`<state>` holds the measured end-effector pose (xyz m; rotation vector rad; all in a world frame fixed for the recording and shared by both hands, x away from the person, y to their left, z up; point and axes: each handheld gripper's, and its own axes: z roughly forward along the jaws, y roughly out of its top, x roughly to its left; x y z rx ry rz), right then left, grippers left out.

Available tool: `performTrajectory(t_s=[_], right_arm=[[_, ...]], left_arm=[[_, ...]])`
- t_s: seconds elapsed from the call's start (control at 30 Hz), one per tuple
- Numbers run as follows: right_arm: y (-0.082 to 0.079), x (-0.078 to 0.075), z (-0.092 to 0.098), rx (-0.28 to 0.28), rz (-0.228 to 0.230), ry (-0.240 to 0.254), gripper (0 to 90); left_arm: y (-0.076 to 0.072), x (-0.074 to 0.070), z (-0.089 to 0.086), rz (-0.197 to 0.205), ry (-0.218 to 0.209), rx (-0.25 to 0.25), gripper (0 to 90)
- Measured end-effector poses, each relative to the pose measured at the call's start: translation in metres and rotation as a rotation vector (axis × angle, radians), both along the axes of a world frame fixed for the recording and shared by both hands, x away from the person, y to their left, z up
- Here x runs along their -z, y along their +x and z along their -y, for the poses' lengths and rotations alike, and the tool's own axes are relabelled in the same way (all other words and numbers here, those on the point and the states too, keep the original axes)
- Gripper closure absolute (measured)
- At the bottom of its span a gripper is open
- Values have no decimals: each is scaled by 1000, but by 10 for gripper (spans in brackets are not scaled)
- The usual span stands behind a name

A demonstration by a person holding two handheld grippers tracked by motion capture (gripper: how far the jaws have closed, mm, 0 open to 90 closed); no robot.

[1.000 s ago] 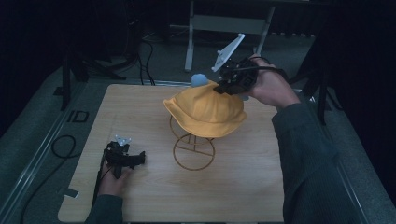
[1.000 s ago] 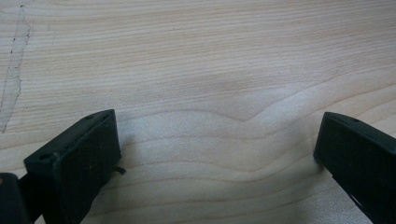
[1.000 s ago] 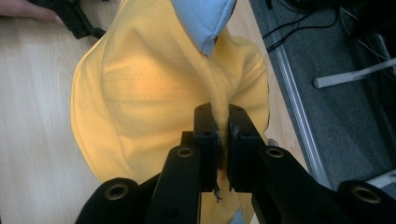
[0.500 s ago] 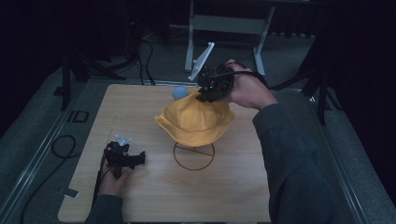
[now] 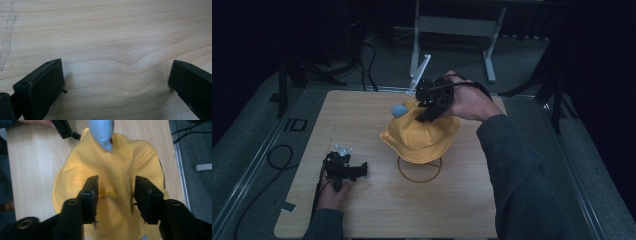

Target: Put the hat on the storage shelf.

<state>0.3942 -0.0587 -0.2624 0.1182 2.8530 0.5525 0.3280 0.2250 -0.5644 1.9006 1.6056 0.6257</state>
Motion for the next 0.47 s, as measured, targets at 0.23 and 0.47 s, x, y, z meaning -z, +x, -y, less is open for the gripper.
performTrajectory(t_s=[0.23, 0.47], right_arm=[[3, -6, 8, 70, 57, 18, 244], [3, -15, 25, 155, 145, 39, 120]], left_arm=[[0, 0, 0, 0, 0, 0, 4], [0, 0, 0, 0, 0, 0, 4]])
